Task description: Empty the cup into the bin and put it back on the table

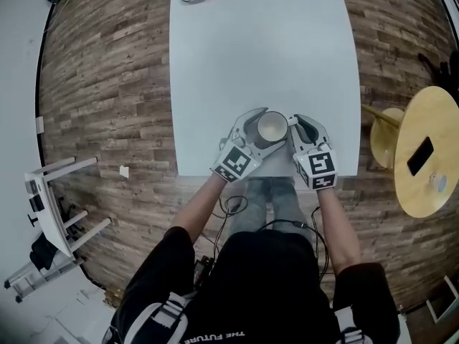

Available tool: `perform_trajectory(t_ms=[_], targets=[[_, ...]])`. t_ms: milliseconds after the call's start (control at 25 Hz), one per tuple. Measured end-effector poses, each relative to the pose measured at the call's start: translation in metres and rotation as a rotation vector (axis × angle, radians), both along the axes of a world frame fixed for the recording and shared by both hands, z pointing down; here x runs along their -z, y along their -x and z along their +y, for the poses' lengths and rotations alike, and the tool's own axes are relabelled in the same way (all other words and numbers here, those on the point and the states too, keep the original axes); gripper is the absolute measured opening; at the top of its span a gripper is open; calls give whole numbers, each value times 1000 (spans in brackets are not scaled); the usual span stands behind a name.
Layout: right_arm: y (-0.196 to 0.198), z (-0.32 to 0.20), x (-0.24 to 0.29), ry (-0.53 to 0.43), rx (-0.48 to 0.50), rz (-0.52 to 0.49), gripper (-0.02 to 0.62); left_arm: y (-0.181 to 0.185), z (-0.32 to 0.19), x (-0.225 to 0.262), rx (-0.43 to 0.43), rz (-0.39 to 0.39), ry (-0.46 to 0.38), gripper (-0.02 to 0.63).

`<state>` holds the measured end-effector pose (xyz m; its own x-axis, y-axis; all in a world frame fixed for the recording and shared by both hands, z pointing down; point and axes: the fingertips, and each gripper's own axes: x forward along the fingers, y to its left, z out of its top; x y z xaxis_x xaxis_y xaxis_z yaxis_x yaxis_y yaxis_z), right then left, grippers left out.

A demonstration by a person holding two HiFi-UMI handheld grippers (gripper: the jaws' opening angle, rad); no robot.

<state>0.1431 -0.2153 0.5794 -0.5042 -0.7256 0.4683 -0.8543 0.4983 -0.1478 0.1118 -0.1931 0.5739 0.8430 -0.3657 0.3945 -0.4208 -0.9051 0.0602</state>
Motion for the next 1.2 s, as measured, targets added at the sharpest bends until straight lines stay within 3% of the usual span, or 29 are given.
perform_trajectory(t_ms=[240, 440, 640, 840, 1000, 1200], targets=[[-3, 0, -3, 3, -7, -5, 47, -3, 0, -1, -4, 18, -12, 380], [-2, 7, -3, 11, -17, 27, 49, -3, 4, -1, 7, -16, 3, 380], [-7, 19, -3, 37, -25, 54, 132, 7, 8, 7, 32, -14, 0, 380], [-21, 37, 12, 21, -36, 96, 135, 26, 19, 23, 71, -19, -16, 380], [-27, 61, 58, -43, -60, 110, 134, 51, 39, 67, 167, 42, -21, 380], [-15, 101, 137, -145, -60, 13, 132, 71, 78, 149, 290, 136, -89, 379]])
